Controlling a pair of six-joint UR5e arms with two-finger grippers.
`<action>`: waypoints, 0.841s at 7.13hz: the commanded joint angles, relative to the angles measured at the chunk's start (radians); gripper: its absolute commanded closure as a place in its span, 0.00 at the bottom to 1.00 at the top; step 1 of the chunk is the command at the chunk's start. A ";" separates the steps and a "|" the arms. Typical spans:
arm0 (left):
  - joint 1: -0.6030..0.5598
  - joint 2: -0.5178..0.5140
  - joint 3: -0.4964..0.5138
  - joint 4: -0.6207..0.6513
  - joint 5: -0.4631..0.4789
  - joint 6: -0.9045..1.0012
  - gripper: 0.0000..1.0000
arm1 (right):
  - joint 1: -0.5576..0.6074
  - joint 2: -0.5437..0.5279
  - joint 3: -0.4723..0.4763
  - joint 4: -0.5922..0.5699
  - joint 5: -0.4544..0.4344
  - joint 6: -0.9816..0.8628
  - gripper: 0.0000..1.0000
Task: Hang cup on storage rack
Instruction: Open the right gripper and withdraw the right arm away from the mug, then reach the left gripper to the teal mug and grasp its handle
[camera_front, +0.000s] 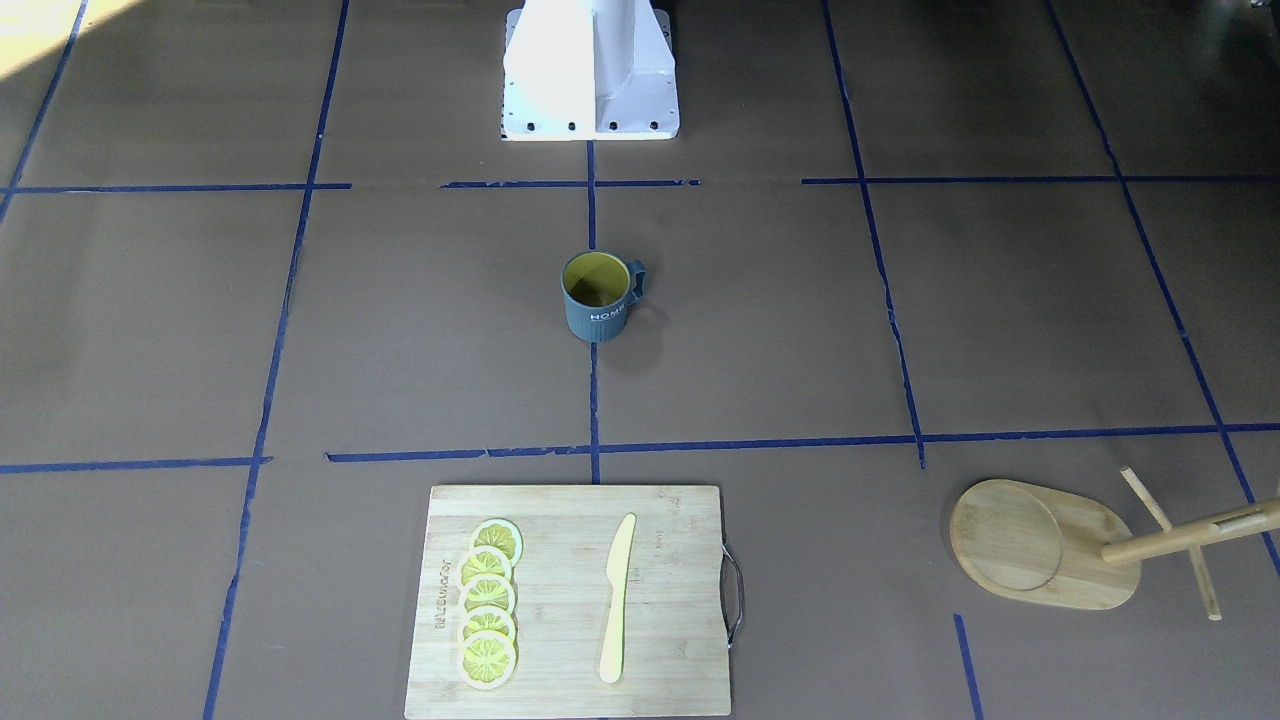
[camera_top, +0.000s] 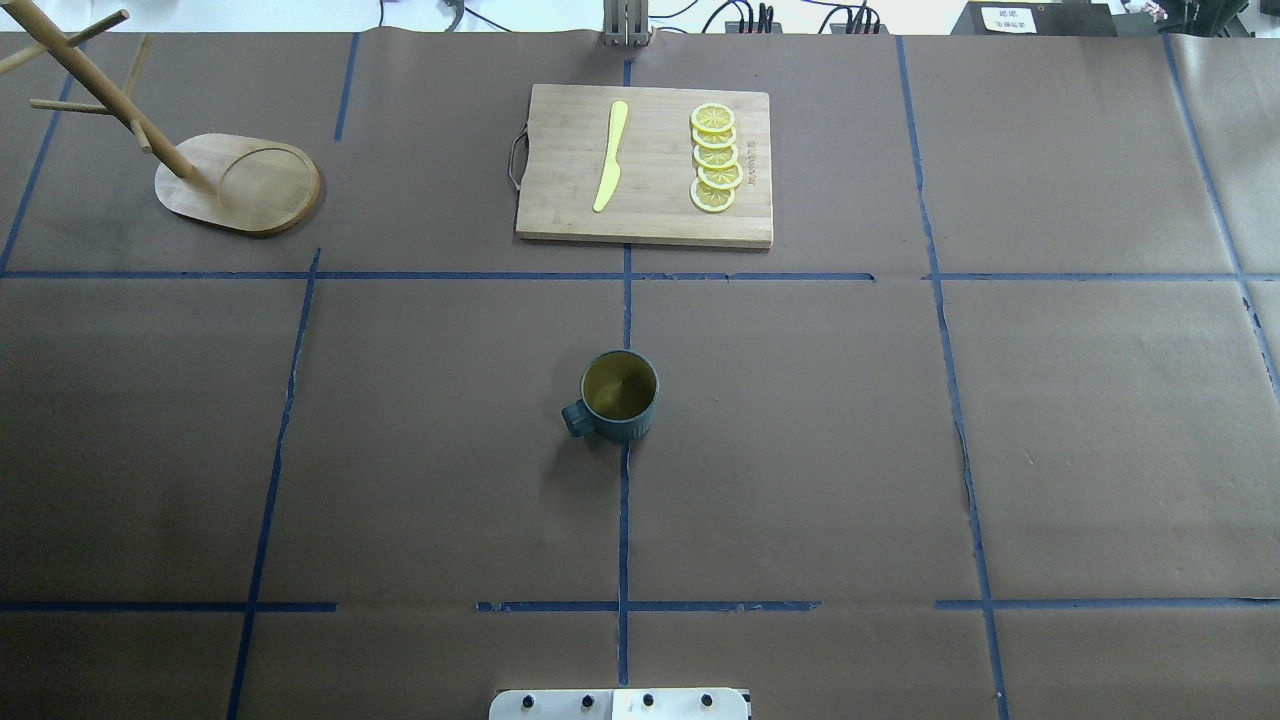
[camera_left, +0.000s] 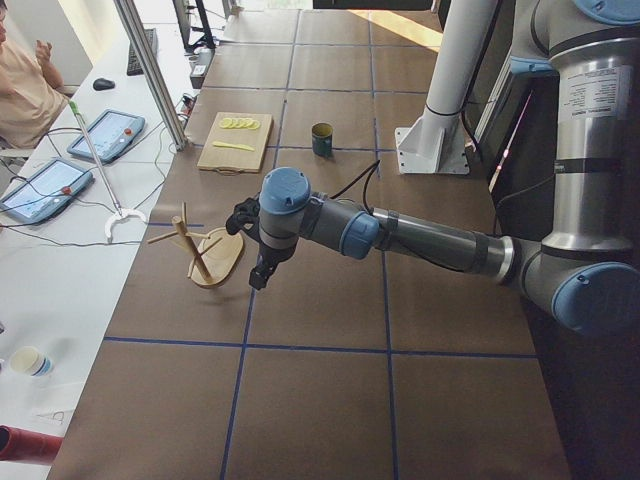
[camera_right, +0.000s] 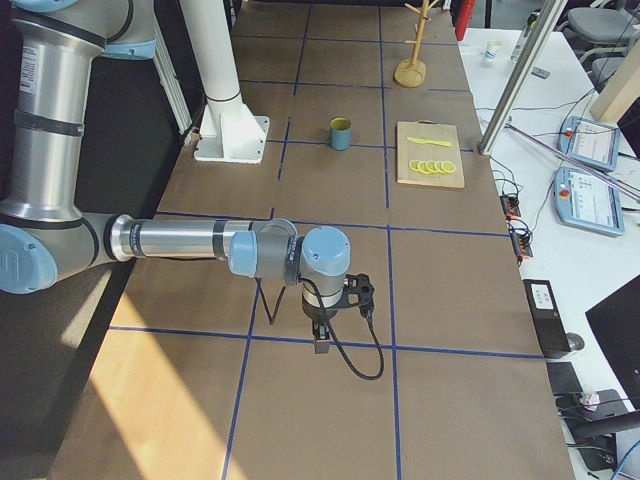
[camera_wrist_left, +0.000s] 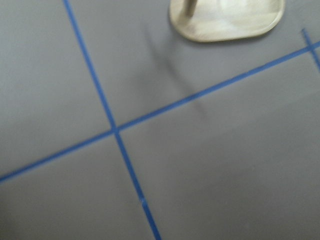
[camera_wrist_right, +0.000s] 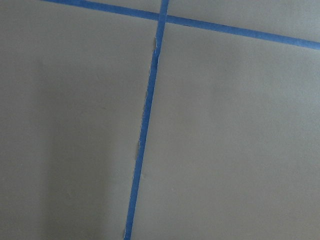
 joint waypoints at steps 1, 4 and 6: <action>0.242 -0.001 0.008 -0.415 0.045 -0.262 0.00 | 0.000 0.001 0.002 0.017 0.001 0.015 0.00; 0.599 -0.120 0.022 -0.680 0.332 -0.455 0.00 | 0.000 0.001 0.002 0.017 0.002 0.012 0.00; 0.802 -0.202 0.023 -0.687 0.516 -0.455 0.00 | 0.000 0.001 0.002 0.017 0.002 0.012 0.00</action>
